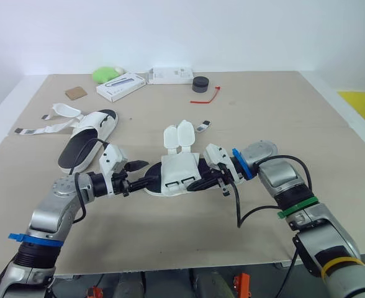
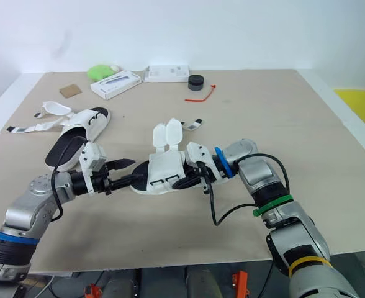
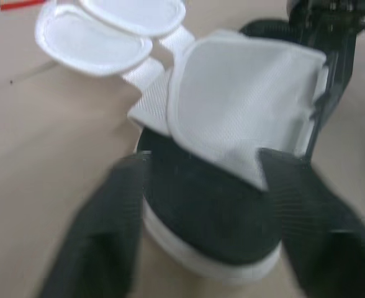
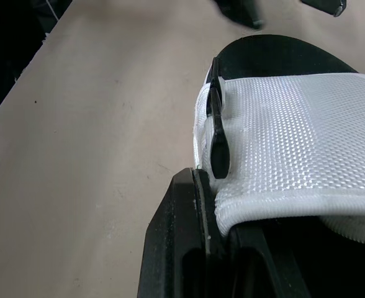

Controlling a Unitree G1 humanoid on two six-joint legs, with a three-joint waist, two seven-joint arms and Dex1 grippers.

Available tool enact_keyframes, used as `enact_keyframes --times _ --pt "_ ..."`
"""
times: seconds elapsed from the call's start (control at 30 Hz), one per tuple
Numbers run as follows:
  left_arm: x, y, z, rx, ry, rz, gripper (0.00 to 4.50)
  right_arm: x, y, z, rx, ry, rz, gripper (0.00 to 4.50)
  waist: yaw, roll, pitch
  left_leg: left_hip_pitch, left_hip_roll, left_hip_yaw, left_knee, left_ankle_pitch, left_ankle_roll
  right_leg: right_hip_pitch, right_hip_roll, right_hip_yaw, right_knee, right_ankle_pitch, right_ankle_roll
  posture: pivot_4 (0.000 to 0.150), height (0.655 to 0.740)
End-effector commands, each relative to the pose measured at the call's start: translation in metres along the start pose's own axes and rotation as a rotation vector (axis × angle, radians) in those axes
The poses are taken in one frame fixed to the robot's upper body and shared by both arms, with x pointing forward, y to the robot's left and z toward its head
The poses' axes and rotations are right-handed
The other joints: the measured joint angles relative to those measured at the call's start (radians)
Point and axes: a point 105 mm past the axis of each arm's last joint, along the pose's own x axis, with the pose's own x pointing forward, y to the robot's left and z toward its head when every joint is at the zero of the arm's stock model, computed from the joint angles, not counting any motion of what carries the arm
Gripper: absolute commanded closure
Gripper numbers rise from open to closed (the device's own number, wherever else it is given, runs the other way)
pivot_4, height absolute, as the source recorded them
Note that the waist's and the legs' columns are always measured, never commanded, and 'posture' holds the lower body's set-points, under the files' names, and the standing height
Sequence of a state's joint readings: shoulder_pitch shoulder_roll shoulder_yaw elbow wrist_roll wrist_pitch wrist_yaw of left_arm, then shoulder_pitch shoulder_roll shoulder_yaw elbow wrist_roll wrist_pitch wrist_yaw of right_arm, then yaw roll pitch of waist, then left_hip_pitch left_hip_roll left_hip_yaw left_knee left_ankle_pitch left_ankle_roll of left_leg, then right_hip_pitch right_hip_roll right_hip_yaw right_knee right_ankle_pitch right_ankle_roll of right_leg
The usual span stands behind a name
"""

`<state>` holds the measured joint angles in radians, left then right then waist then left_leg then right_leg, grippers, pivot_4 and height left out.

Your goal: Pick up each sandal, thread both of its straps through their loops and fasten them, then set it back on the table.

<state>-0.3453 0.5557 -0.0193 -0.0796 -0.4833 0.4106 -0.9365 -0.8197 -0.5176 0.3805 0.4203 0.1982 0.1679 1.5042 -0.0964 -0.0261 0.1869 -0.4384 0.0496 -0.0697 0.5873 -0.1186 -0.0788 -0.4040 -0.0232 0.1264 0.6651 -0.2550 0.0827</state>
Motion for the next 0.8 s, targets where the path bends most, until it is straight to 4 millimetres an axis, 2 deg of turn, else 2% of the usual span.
enact_keyframes --times 0.03,0.07,0.1,0.13,0.4,0.53,0.6,0.8 --pt "0.0 0.004 0.016 0.033 -0.04 -0.049 3.15 -0.005 -0.002 -0.005 0.015 0.027 -0.025 4.5 0.0 0.0 0.0 0.0 0.0 0.0 0.0 0.001 -0.001 0.0 0.0 0.0 0.0 0.0 0.0 0.15 0.74" --pt "0.001 0.004 0.015 0.035 -0.028 -0.063 3.61 -0.005 -0.002 -0.005 0.015 0.027 -0.024 4.5 0.0 0.0 0.0 0.0 0.0 0.0 0.0 0.001 -0.002 0.0 0.0 0.0 0.0 0.001 0.0 0.15 0.74" --pt "0.002 0.005 0.013 0.033 -0.016 -0.075 3.74 -0.005 -0.002 -0.005 0.015 0.027 -0.024 4.5 0.0 0.0 0.0 0.0 0.0 0.0 0.0 0.001 -0.002 0.0 0.0 0.0 0.0 0.001 0.0 0.15 0.74" --pt "0.002 0.006 0.011 0.034 -0.004 -0.084 4.4 -0.005 -0.002 -0.004 0.015 0.026 -0.023 4.5 0.0 0.0 0.0 0.0 0.0 0.0 0.0 0.001 -0.002 0.0 0.0 0.0 0.0 0.001 0.0 0.15 0.74" --pt "0.006 0.009 -0.017 0.153 0.155 -0.131 4.46 -0.002 0.0 -0.005 0.012 0.025 -0.017 4.5 0.0 0.0 0.0 0.0 0.0 0.0 0.0 0.001 -0.002 0.0 0.0 0.0 0.0 0.001 0.0 0.15 0.74" --pt "0.011 0.01 -0.021 0.166 0.173 -0.148 4.46 -0.002 0.0 -0.005 0.016 0.024 -0.022 4.5 0.001 0.0 0.0 0.0 0.0 0.0 0.0 0.002 -0.002 0.0 0.0 0.0 0.0 0.001 0.0 0.15 0.74" --pt "0.015 0.007 -0.022 0.15 0.161 -0.168 4.46 -0.002 0.0 -0.006 0.016 0.025 -0.024 4.5 0.001 0.0 0.0 0.0 0.0 0.0 0.0 0.002 -0.002 0.0 0.0 0.0 0.0 0.001 0.0 0.15 0.74" --pt "0.022 -0.003 -0.04 0.173 0.216 -0.247 4.46 0.0 -0.002 -0.002 0.013 0.015 -0.034 4.5 0.0 0.0 -0.001 0.001 0.0 0.0 0.0 0.002 -0.002 0.0 0.0 0.0 0.0 0.001 0.0 0.15 0.74"
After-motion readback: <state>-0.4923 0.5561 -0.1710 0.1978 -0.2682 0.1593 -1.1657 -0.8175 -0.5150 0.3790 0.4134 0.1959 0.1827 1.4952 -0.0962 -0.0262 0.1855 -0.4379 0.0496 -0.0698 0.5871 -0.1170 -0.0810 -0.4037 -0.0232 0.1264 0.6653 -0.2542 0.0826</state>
